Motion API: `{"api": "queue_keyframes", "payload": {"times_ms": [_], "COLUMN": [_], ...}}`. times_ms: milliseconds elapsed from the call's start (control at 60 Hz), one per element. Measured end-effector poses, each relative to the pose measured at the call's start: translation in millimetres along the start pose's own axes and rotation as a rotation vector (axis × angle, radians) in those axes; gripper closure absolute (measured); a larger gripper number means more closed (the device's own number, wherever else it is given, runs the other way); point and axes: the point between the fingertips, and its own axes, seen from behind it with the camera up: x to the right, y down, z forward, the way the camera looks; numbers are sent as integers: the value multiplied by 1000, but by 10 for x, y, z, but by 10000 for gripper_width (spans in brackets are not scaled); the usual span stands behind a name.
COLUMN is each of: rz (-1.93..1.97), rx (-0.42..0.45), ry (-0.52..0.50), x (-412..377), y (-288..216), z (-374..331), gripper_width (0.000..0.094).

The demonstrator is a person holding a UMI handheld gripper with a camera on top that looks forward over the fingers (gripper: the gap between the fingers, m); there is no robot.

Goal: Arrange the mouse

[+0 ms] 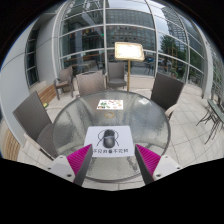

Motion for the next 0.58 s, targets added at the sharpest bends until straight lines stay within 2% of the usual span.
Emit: {"api": "queue_keyframes", "payload": {"times_ms": [583], "rz": [-5], "rx": [40], "ry": [-19], "x": [-41], "y": [59], "z": [-375], "gripper_width": [89]}}
